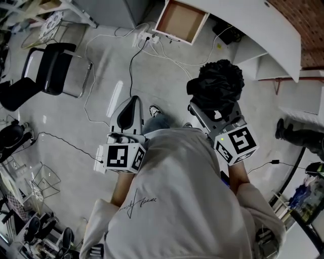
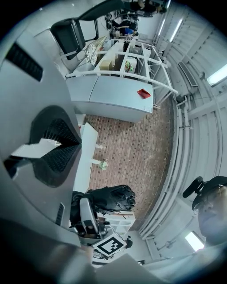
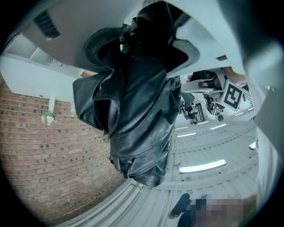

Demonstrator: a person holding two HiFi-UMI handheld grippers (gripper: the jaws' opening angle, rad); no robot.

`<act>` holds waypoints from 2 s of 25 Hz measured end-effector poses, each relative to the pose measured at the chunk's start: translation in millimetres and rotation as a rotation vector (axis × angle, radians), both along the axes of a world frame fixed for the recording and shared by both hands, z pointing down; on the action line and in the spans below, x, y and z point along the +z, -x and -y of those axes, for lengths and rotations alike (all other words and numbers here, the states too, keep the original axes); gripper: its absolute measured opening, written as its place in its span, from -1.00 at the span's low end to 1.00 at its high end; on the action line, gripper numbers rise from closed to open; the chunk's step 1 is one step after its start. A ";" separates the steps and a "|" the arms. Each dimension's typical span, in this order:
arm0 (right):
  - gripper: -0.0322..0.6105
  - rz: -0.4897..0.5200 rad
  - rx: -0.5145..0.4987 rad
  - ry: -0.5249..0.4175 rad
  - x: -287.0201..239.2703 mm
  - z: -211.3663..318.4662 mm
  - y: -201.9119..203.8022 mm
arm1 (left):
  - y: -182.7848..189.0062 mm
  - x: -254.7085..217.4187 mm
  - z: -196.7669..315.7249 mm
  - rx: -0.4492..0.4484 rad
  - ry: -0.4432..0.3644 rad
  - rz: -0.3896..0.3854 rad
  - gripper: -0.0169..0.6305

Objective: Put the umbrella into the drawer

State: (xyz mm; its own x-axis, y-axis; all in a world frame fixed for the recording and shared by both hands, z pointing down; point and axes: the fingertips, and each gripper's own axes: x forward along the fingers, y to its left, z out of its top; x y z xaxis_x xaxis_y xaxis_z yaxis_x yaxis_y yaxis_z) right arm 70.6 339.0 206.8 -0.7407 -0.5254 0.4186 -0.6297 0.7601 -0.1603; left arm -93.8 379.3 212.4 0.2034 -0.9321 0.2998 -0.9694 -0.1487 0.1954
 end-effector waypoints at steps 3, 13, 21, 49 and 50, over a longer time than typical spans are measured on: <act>-0.05 -0.003 0.012 -0.010 -4.9 2.3 8.7 | 10.7 -2.6 2.1 0.013 -0.006 -0.003 -0.92; -0.05 -0.051 0.029 -0.002 -8.3 10.8 27.0 | 40.2 -7.4 14.6 0.027 -0.029 -0.023 -0.92; -0.05 -0.073 0.007 0.006 -2.1 46.2 55.9 | 56.6 -2.8 40.1 0.044 -0.028 -0.078 -0.92; -0.05 -0.008 0.141 0.048 37.1 287.3 22.6 | 20.4 -8.9 303.7 0.202 -0.059 -0.022 -0.92; -0.05 -0.009 0.135 0.051 39.3 293.2 21.9 | 17.9 -7.6 311.0 0.203 -0.056 -0.024 -0.92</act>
